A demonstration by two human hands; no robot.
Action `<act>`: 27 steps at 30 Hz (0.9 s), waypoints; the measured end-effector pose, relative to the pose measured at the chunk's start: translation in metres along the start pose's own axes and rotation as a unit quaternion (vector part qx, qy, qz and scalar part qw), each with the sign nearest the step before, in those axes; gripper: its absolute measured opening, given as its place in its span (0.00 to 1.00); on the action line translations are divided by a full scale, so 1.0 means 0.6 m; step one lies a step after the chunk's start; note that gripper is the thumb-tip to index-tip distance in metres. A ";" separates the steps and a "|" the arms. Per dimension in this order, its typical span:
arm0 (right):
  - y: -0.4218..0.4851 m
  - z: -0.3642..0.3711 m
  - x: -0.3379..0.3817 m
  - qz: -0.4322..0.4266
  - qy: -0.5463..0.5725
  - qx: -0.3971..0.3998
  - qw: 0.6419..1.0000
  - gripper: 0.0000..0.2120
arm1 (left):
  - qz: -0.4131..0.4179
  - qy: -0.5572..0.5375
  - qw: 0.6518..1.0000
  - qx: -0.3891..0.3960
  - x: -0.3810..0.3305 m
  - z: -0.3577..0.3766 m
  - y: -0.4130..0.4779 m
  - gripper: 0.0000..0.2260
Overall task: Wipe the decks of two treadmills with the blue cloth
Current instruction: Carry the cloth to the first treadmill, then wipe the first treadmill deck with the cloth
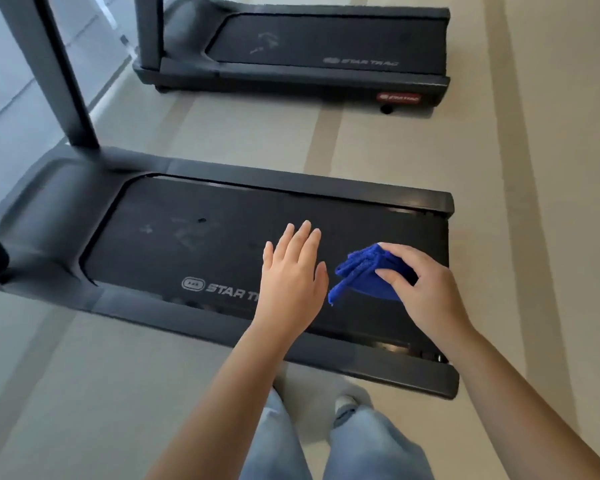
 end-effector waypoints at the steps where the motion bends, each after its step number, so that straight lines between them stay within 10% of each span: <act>1: -0.001 0.006 -0.011 0.011 -0.005 -0.014 1.000 0.18 | 0.018 -0.004 1.000 0.012 0.007 0.014 0.011 0.20; 10: -0.001 0.081 -0.158 0.101 0.020 -0.106 0.989 0.17 | -0.005 -0.052 0.999 0.017 0.068 0.165 0.102 0.20; 27: -0.021 0.325 -0.792 0.200 -0.006 -0.200 0.959 0.13 | 0.113 -0.003 0.970 0.217 0.150 0.931 0.000 0.21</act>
Point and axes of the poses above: each hand's wrist, its own y-axis towards the middle knuckle, its own z-axis out of the palm, x = y × z, the point moved 3 cm from there along y, towards the middle knuckle, and after that the axes turned 5 degrees about -x, right-handed, at the moved point
